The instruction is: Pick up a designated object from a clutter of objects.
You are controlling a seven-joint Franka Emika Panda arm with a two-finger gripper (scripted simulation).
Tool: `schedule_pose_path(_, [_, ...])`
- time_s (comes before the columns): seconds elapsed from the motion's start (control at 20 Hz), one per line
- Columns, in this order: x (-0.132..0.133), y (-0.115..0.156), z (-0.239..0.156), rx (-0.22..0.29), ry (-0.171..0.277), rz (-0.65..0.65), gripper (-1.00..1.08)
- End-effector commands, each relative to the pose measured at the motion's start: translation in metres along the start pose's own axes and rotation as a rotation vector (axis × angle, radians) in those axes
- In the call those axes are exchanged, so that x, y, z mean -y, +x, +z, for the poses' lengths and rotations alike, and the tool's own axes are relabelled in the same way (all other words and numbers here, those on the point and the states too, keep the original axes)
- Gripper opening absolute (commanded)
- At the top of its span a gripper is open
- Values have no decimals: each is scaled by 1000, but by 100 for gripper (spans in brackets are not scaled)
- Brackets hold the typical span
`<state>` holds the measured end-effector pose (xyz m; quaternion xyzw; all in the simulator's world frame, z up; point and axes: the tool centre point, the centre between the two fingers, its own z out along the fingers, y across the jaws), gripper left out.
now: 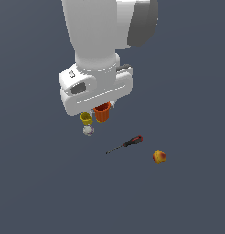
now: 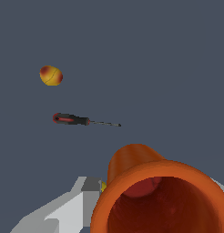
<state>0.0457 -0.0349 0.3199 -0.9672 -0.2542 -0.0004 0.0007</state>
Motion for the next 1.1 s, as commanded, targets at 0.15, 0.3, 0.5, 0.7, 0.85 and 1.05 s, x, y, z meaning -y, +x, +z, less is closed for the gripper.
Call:
schedule_pose_path(0.15, [-18, -19, -52, 0, 0, -1, -100])
schedule_pose_path(0.3, [-26, -25, -72, 0, 0, 0, -100])
schedule_pose_path(0.5, [-33, -31, -91, 1, -1, 0, -100])
schedule_pose_path(0.7, [-38, -35, -102, 1, -1, 0, -100])
schedule_pose_path(0.85, [-39, -35, -104, 1, -1, 0, -100])
schedule_pose_path(1.05, [-39, -34, -103, 1, -1, 0, -100])
